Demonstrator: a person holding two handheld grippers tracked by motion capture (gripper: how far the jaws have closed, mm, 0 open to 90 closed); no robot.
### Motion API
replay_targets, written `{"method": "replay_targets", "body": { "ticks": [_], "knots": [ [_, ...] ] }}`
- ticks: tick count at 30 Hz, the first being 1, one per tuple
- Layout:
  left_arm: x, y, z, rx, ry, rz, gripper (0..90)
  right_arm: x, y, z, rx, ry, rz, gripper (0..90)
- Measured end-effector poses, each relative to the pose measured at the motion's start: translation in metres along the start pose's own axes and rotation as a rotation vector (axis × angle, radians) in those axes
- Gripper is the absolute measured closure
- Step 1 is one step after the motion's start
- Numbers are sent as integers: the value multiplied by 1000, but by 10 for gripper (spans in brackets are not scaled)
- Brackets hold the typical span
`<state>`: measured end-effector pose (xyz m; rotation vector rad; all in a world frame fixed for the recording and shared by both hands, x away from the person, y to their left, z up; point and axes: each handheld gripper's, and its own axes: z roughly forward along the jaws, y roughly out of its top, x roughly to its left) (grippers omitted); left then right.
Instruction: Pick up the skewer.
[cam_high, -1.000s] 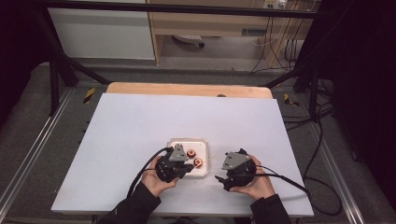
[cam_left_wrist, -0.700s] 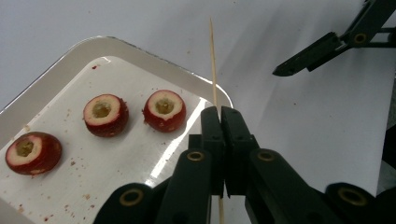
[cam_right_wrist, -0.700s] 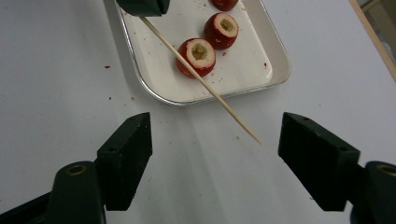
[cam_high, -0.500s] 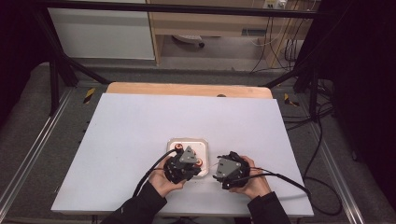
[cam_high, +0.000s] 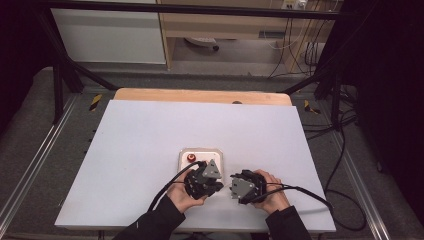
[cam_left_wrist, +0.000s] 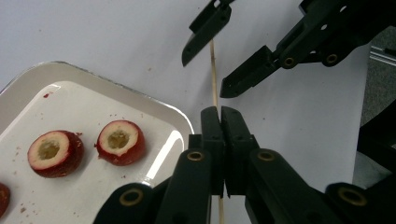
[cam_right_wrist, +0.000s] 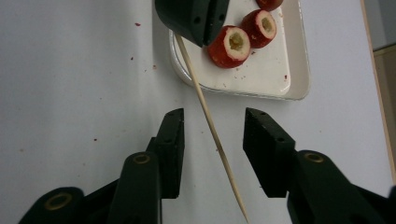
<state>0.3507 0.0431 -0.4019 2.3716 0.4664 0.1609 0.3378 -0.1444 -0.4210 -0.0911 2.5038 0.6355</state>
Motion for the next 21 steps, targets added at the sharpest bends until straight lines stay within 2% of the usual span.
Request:
{"method": "replay_targets", "body": {
  "ticks": [3,7,10,13,21],
  "knots": [
    [-2,2,3,2,-6,4,885,0,-1,0,7,1,-73,688],
    [-4,2,5,8,-12,9,885,3,-1,0,5,10,-127,753],
    [-5,3,7,9,-17,16,885,3,-1,0,8,17,-146,780],
    [-6,3,7,17,-21,23,885,5,-1,0,17,22,-188,828],
    [-5,1,9,24,-26,27,885,9,-1,2,41,29,-266,886]
  ]
}}
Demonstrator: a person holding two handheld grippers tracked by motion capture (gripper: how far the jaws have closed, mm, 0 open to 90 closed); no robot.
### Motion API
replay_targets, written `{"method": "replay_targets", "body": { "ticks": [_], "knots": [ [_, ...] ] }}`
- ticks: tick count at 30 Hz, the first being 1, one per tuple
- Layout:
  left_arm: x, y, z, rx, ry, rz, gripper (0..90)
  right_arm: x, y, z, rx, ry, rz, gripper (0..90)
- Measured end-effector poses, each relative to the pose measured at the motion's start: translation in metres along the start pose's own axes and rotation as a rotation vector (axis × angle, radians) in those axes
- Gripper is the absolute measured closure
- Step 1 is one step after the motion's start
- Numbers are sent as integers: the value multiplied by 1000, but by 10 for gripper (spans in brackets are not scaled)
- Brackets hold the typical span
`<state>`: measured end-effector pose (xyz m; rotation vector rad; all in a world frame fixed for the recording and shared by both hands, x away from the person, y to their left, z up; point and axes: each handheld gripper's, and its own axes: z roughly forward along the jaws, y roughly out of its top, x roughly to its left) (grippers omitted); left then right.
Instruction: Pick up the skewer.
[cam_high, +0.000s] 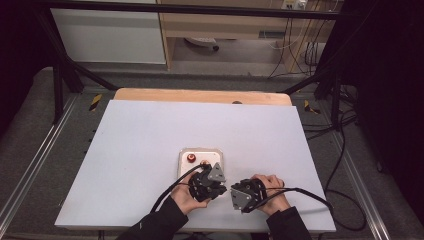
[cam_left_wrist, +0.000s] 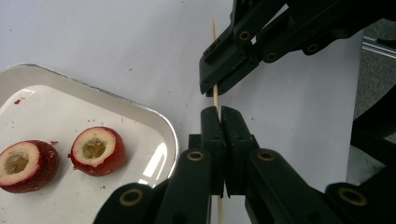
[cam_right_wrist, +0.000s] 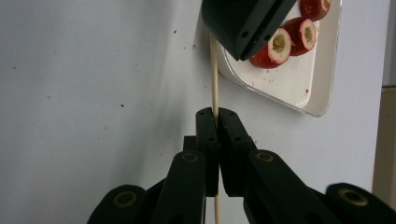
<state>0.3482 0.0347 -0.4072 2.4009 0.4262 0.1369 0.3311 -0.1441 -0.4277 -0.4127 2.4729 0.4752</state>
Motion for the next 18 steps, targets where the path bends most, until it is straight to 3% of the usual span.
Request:
{"method": "replay_targets", "body": {
  "ticks": [5,10,12,14,15,16,18],
  "knots": [
    [3,-1,0,-3,-7,-15,878,0,0,-1,5,-3,-24,889],
    [11,0,-5,58,-26,-50,782,-2,3,-2,36,-11,-71,888],
    [13,0,-7,103,-23,-64,772,-4,5,-1,44,-17,-92,888],
    [14,-1,-7,117,-29,-70,777,-5,8,1,48,-22,-102,888],
    [15,-1,-7,150,-31,-76,784,-6,9,1,54,-22,-116,888],
    [15,-1,-7,150,-31,-76,793,-6,10,2,63,-23,-121,888],
    [16,-1,-3,189,-53,-89,807,-7,14,3,72,-24,-131,888]
  ]
}}
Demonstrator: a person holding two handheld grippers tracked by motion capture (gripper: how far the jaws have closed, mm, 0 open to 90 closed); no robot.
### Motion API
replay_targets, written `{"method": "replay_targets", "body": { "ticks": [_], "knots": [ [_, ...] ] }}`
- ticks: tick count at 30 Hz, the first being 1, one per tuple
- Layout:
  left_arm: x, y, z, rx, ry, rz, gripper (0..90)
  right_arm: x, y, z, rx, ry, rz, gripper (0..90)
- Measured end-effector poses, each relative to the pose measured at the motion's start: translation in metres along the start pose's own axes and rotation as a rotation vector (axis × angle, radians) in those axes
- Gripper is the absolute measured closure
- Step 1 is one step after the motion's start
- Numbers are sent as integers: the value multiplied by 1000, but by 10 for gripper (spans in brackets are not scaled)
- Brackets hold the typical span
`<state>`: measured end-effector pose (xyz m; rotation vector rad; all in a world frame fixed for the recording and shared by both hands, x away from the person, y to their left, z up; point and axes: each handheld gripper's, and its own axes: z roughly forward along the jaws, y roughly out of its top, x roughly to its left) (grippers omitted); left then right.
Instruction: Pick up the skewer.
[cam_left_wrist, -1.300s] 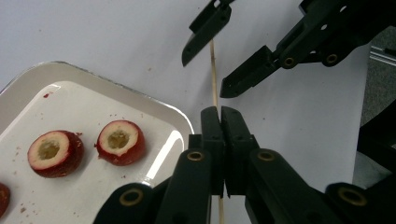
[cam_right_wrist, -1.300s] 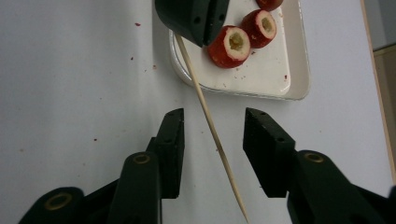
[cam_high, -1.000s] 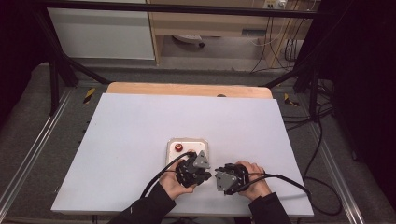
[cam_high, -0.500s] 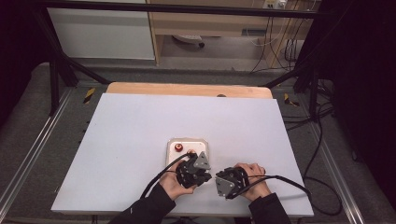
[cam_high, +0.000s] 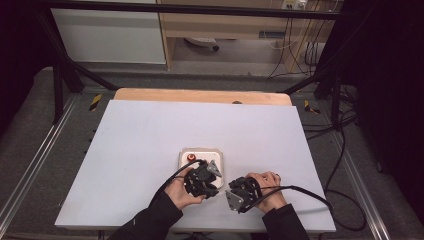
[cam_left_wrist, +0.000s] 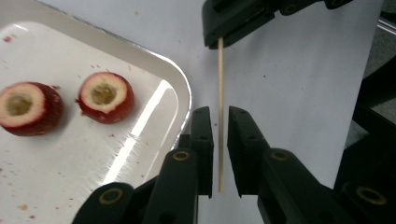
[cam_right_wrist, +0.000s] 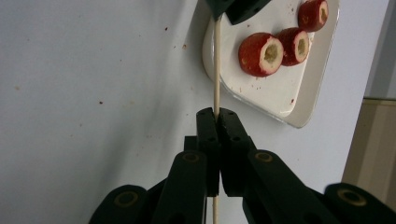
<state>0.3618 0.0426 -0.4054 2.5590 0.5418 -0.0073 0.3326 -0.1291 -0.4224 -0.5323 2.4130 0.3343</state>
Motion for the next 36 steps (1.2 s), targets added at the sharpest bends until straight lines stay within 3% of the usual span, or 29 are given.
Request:
{"method": "replay_targets", "body": {
  "ticks": [9,17,20,21,22,24,25,26,27,29,32,33,35,36],
  "knots": [
    [-2,3,6,42,29,2,876,-3,9,2,32,-4,-80,886],
    [-7,2,10,40,46,18,886,-1,9,1,41,-5,-64,871],
    [-6,1,7,37,61,28,887,-3,7,-2,37,-6,33,771],
    [-6,0,6,30,52,24,887,-3,7,-2,37,-6,33,771],
    [-6,-2,4,19,66,25,887,-7,3,-4,25,-6,120,688],
    [-5,-8,-1,2,77,22,887,-8,-1,-5,-5,-21,224,617],
    [-5,-8,-1,2,77,22,887,-11,-5,-7,7,-20,246,574],
    [-2,-13,-4,-5,85,23,887,-10,-7,-7,-8,-26,336,545],
    [-2,-13,-4,-5,85,23,887,-12,-11,-8,-16,-35,374,515],
    [0,-19,-7,-12,88,18,887,-13,-18,-10,-43,-33,495,461],
    [4,-31,-12,-31,96,3,887,-14,-30,-12,-83,-27,619,410],
    [4,-31,-12,-31,96,3,887,-14,-30,-12,-83,-27,619,410],
    [6,-38,-15,-43,102,-9,886,-13,-39,-12,-118,-23,749,353],
    [7,-41,-17,-49,104,-15,886,-12,-42,-12,-128,-21,787,339]
  ]
}}
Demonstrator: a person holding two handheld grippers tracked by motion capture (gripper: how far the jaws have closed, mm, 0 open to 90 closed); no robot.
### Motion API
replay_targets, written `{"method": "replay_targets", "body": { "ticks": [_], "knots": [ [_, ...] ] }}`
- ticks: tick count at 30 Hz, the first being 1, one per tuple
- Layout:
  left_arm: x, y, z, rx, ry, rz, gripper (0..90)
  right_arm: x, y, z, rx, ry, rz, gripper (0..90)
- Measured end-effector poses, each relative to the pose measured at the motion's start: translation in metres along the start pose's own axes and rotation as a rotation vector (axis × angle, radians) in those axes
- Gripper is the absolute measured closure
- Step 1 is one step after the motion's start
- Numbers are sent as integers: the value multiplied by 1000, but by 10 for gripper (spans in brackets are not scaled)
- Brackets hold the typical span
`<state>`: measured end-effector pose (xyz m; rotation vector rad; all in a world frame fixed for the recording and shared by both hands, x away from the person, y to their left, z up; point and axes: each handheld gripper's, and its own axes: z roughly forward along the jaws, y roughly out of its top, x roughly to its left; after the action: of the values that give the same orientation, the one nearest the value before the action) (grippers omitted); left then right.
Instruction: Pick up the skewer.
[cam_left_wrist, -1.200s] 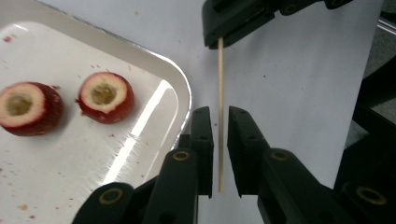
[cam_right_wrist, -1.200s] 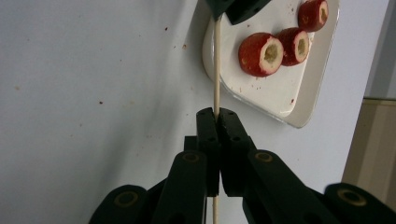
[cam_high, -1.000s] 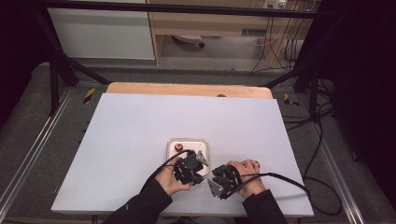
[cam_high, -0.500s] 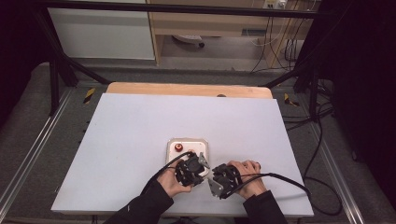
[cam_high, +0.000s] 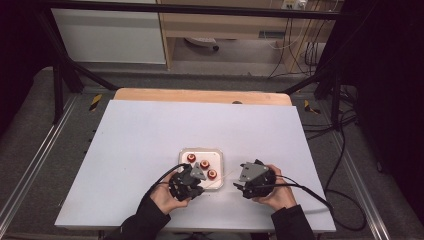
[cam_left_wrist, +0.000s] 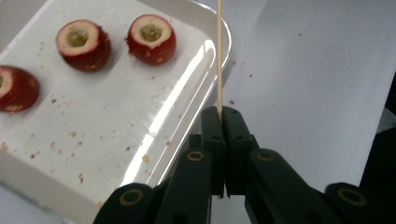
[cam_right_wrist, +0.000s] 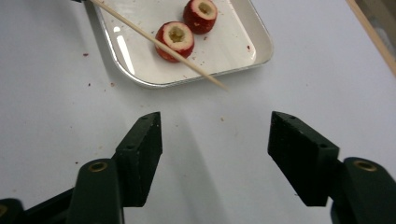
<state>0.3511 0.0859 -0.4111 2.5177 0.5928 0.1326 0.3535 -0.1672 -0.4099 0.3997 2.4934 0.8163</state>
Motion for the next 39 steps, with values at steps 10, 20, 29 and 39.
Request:
{"method": "replay_targets", "body": {
  "ticks": [10,20,29,39],
  "knots": [
    [12,-33,-22,-119,56,-76,885,-9,-14,2,29,32,273,204],
    [23,-67,-38,-238,109,-156,885,-15,-7,6,36,65,434,93],
    [27,-86,-43,-277,139,-188,885,-18,11,10,35,101,484,48],
    [28,-94,-43,-297,136,-192,884,-20,35,18,38,132,517,42]
  ]
}}
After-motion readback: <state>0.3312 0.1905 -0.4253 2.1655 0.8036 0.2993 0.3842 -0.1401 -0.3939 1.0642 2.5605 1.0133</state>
